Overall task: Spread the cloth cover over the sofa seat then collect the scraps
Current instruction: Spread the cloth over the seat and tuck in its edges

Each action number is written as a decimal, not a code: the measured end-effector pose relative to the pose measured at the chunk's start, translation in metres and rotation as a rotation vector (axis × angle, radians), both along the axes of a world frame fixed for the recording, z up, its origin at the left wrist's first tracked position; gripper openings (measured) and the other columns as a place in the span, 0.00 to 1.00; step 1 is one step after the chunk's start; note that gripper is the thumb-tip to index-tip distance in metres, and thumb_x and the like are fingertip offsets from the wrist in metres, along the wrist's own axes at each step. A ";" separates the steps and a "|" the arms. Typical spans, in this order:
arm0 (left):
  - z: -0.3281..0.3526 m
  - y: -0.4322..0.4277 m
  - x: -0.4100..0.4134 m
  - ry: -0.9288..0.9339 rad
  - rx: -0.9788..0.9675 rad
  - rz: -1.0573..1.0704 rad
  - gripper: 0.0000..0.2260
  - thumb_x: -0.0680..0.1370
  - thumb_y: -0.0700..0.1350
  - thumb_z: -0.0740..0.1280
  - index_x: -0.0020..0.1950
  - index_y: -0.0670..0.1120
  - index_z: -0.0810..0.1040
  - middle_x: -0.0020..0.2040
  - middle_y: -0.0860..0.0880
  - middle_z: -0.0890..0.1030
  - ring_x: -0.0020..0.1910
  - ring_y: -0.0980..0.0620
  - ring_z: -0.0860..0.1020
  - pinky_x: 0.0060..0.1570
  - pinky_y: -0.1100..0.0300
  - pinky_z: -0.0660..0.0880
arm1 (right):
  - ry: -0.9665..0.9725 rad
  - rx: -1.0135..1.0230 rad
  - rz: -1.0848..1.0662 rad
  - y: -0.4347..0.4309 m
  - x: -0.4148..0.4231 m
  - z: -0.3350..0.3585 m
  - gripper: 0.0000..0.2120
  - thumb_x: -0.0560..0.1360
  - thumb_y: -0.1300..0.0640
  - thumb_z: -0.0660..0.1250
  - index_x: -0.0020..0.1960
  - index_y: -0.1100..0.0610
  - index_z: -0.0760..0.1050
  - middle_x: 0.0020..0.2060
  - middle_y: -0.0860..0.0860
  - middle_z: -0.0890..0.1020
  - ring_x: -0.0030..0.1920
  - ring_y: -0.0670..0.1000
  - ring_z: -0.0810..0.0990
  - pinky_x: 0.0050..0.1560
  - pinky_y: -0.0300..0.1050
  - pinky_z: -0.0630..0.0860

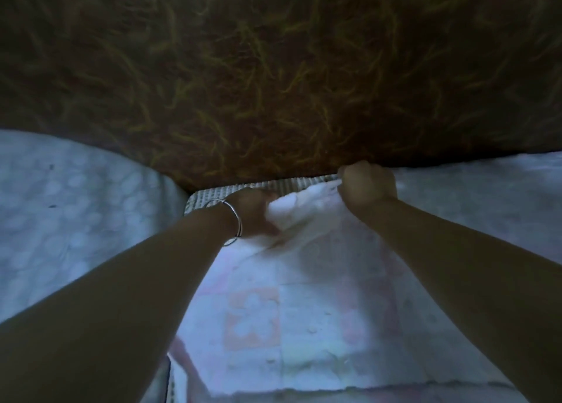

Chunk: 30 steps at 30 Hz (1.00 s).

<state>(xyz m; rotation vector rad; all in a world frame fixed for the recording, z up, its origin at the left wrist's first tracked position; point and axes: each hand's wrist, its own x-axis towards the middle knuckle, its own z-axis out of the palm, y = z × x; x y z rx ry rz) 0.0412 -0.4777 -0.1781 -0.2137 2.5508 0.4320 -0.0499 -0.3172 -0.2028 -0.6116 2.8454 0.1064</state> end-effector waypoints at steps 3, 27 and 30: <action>0.007 -0.006 0.009 -0.012 0.195 0.183 0.15 0.71 0.45 0.73 0.57 0.47 0.79 0.49 0.46 0.83 0.45 0.51 0.79 0.38 0.69 0.73 | -0.018 -0.107 -0.017 -0.010 0.006 0.000 0.11 0.79 0.64 0.58 0.58 0.60 0.75 0.54 0.59 0.81 0.55 0.60 0.80 0.45 0.46 0.72; -0.009 -0.098 0.040 0.320 -0.083 0.435 0.15 0.71 0.51 0.73 0.52 0.44 0.80 0.51 0.42 0.81 0.53 0.42 0.77 0.47 0.57 0.71 | -0.015 -0.144 -0.039 -0.084 0.044 -0.017 0.21 0.78 0.62 0.60 0.70 0.59 0.62 0.58 0.60 0.78 0.58 0.59 0.78 0.47 0.49 0.75; -0.014 -0.103 0.051 0.374 0.418 0.798 0.16 0.68 0.46 0.77 0.46 0.46 0.72 0.38 0.50 0.73 0.40 0.50 0.72 0.33 0.65 0.69 | 0.059 -0.165 -0.017 -0.095 0.060 -0.024 0.23 0.77 0.65 0.58 0.71 0.59 0.61 0.59 0.60 0.77 0.60 0.60 0.75 0.54 0.52 0.73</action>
